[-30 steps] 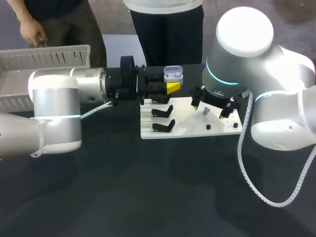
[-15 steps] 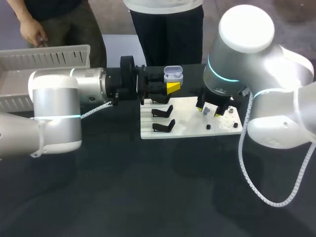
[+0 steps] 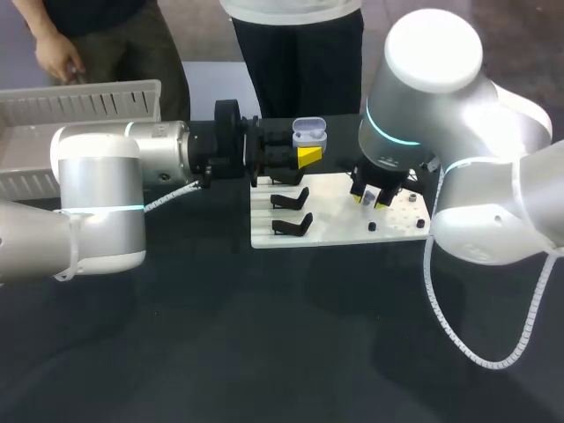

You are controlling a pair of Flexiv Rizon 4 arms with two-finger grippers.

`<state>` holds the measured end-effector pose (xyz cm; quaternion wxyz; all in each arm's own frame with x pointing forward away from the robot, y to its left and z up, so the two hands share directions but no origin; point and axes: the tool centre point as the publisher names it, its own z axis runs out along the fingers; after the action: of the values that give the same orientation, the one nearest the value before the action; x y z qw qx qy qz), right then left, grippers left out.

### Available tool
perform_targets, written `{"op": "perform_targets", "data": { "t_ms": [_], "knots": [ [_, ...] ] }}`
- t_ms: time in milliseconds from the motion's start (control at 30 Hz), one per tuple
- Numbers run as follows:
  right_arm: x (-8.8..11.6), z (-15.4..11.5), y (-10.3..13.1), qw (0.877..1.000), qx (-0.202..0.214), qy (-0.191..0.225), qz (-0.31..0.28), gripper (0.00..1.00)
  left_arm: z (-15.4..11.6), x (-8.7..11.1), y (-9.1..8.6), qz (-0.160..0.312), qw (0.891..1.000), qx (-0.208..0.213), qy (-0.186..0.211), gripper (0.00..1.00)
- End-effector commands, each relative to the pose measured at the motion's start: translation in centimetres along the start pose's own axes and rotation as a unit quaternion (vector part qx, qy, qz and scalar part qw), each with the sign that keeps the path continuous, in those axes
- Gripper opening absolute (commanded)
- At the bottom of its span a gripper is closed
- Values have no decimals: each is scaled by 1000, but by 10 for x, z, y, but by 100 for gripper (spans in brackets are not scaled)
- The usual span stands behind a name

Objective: Pick up each earbud case from the left stands, insert the matching earbuds, close the lid, and place the case in the box.

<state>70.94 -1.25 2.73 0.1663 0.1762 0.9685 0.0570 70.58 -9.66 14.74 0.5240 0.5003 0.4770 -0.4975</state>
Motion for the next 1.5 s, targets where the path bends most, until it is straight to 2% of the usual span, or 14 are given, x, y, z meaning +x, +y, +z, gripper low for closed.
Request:
{"op": "perform_targets", "data": {
  "t_ms": [33,267,367,533,567,900,1100,1267,1300,1400,1467,1500],
  "knots": [
    [-1,0,1,1000,2,2,0,26,0,0,0,1,1000,-1,-1,0],
    [-4,1,2,1000,2,0,2,29,0,0,0,1,1000,-1,-1,0],
    [-5,1,2,1000,3,1,0,25,0,0,0,1,1000,-1,-1,0],
    [-5,3,3,1000,6,0,-1,12,0,0,0,1,1000,-1,-1,0],
    [-5,3,3,1000,6,0,-1,0,0,0,0,1,1000,-1,-1,0],
    [-7,-3,0,1000,8,-1,1,0,0,0,0,1,1000,-1,-1,0],
    [-6,-21,-3,1000,4,1,-4,0,0,0,0,1,1000,-1,-1,0],
    [-1,-48,-9,1000,8,10,-27,0,0,0,0,1,1000,-1,-1,0],
    [0,-55,-10,999,-1,20,-31,0,0,0,0,1,1000,-1,-1,0],
    [4,-73,-14,997,3,36,-62,0,0,0,0,1,1000,-1,-1,0],
    [10,-86,-15,991,4,64,-114,0,0,0,0,1,1000,-1,-1,0],
    [14,-92,-15,990,7,69,-121,0,0,0,0,1,1000,-1,-1,0]
  ]
}}
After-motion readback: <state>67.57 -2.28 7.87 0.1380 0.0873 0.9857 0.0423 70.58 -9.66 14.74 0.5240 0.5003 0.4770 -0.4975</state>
